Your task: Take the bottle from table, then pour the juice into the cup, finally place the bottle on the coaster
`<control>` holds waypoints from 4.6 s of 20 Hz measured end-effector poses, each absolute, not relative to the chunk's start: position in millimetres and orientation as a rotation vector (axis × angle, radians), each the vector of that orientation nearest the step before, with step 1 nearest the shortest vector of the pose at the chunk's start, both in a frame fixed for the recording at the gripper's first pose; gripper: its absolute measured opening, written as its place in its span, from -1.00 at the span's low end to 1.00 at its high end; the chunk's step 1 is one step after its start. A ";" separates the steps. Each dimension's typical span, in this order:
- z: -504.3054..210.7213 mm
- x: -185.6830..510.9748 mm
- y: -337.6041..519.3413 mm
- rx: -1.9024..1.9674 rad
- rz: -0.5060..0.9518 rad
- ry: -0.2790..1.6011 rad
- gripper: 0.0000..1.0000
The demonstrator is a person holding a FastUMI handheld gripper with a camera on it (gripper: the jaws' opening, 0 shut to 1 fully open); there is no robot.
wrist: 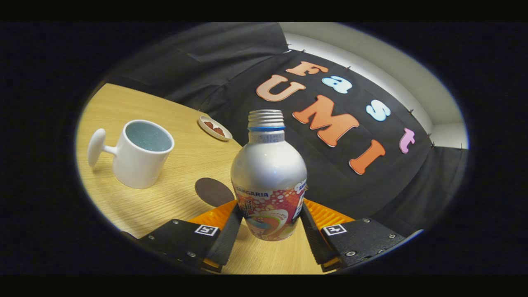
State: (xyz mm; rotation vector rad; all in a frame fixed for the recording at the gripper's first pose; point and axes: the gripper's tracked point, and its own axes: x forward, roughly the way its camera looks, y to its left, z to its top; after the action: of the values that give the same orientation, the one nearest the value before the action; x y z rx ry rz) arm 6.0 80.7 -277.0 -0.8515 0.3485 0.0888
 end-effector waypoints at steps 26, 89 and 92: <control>-246.4 28.6 114.8 -1.545 0.130 0.142 0.52; -193.1 37.5 146.2 -1.920 0.113 -0.130 0.52; -191.2 38.1 144.3 -1.931 0.111 -0.131 0.52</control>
State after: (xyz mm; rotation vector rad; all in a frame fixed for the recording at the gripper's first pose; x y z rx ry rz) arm 38.1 144.3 -191.2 -1.9314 -0.1306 0.1113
